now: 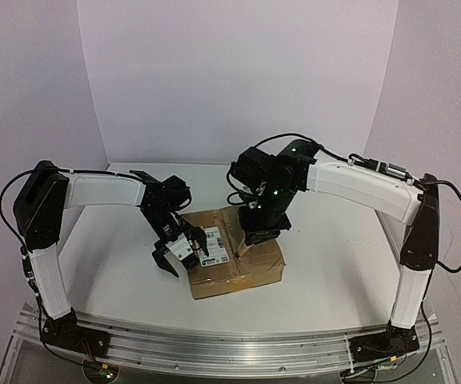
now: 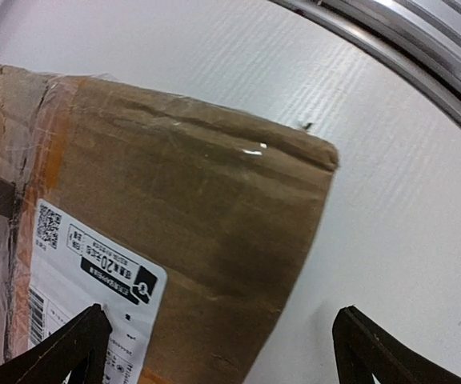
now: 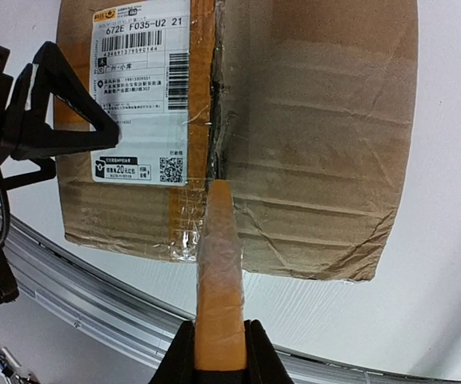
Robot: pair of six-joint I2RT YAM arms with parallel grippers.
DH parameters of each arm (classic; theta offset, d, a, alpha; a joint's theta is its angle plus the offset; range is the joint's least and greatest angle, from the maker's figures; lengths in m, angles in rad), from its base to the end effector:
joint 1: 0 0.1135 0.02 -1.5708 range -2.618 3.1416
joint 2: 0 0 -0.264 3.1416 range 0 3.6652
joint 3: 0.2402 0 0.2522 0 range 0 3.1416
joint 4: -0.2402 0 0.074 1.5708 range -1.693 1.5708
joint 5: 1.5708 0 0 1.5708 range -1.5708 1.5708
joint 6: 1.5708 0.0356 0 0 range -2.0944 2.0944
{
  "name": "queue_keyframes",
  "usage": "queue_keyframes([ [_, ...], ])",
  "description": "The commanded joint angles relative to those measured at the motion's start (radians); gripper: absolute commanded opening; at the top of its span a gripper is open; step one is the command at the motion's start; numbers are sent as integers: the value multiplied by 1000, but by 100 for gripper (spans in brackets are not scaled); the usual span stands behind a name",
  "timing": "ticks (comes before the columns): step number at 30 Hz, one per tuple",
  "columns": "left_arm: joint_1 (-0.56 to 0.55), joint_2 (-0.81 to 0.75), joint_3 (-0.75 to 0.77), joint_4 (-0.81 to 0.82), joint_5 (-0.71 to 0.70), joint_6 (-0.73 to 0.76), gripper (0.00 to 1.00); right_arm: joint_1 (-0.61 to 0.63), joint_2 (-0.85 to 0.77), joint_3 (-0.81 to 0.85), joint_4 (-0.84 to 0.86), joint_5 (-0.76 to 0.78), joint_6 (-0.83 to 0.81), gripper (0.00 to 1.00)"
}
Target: Unpack the express box
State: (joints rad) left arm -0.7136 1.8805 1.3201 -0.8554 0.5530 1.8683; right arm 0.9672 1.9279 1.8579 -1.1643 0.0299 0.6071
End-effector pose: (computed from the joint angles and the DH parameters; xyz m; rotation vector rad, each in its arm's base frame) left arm 0.2569 -0.2471 0.1825 2.5780 0.6797 -0.5208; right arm 0.2262 0.3263 0.3001 -0.5061 2.8214 0.3146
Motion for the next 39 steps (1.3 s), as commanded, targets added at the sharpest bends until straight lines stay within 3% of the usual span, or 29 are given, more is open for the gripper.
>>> queue_keyframes([
  [1, -30, 5, -73, 271, -14, -166, 95, 18, 35, 86, -18, 42, 25, 0],
  [5, -35, 10, -114, 323, -51, -249, 78, 65, 48, 90, -37, 51, 93, 0],
  [17, -26, 39, -193, 367, -142, -342, 57, 145, -109, -161, -113, 67, 181, 0],
  [31, -15, 62, -199, 364, -174, -402, 50, 249, -213, -257, -153, -22, 270, 0],
  [39, -16, 55, -197, 323, -160, -376, 50, 146, -301, -202, -50, 184, 275, 0],
])
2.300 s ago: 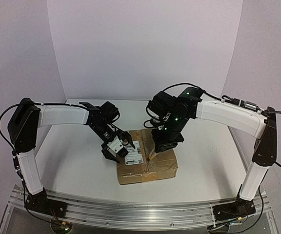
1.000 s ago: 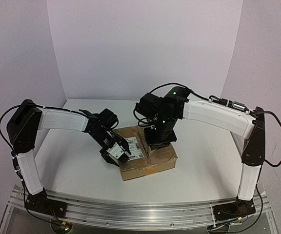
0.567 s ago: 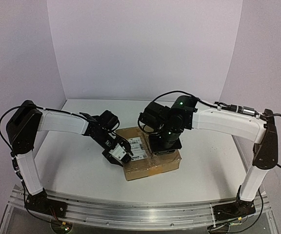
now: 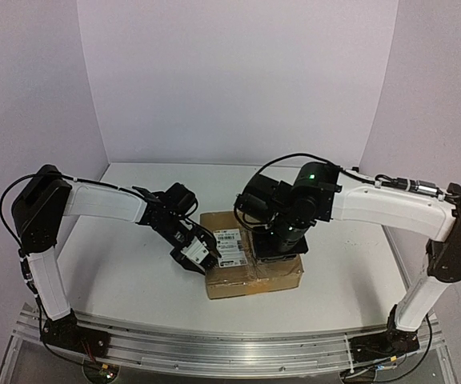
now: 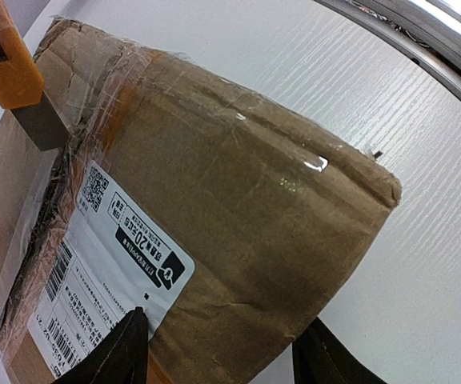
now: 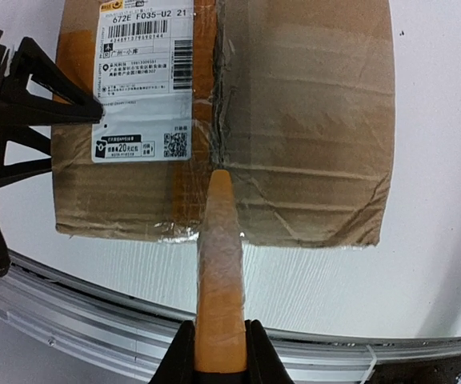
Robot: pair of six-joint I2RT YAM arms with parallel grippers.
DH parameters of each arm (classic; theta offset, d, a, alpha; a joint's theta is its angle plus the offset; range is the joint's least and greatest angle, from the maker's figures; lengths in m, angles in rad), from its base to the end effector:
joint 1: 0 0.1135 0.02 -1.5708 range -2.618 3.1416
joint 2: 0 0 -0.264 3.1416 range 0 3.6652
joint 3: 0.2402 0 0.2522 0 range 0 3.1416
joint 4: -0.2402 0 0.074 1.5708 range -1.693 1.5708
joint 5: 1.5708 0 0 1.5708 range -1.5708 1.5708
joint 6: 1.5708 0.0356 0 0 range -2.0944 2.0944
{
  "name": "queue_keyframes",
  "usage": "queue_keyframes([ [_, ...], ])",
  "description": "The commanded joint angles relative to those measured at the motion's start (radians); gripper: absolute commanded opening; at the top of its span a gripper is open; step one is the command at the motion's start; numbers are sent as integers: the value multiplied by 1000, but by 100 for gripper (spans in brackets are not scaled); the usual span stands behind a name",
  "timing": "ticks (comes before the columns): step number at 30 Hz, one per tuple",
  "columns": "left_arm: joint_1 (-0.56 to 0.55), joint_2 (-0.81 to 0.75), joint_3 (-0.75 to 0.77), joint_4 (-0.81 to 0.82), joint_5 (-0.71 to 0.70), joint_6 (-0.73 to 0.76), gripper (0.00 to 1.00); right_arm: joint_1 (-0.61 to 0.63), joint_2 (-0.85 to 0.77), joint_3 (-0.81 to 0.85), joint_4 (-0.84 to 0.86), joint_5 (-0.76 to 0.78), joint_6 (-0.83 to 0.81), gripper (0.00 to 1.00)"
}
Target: Unpack the express box
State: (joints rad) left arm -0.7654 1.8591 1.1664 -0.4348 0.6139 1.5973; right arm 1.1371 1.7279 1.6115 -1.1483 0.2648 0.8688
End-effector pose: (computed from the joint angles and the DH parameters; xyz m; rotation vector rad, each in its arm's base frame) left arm 0.2498 -0.2684 0.1632 2.3380 0.7700 -0.4883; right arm 0.1531 0.3084 0.3021 -0.3120 2.7342 0.1607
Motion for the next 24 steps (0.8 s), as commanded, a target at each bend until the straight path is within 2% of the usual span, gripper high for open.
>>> queue_keyframes([
  [1, 35, 76, -43, -97, -221, -105, 50, -28, -98, 75, -65, -32, 4, 0],
  [4, 34, 76, -42, -99, -220, -97, 50, -29, -80, 116, -67, -44, -14, 0],
  [10, 34, 70, -40, -114, -208, -86, 50, -20, -90, 32, -64, -82, -5, 0],
  [17, 34, 65, -39, -131, -200, -74, 52, -37, 19, 118, -62, 6, -126, 0],
  [24, 34, 60, -37, -148, -198, -72, 52, -56, 29, 81, -4, 61, -151, 0],
])
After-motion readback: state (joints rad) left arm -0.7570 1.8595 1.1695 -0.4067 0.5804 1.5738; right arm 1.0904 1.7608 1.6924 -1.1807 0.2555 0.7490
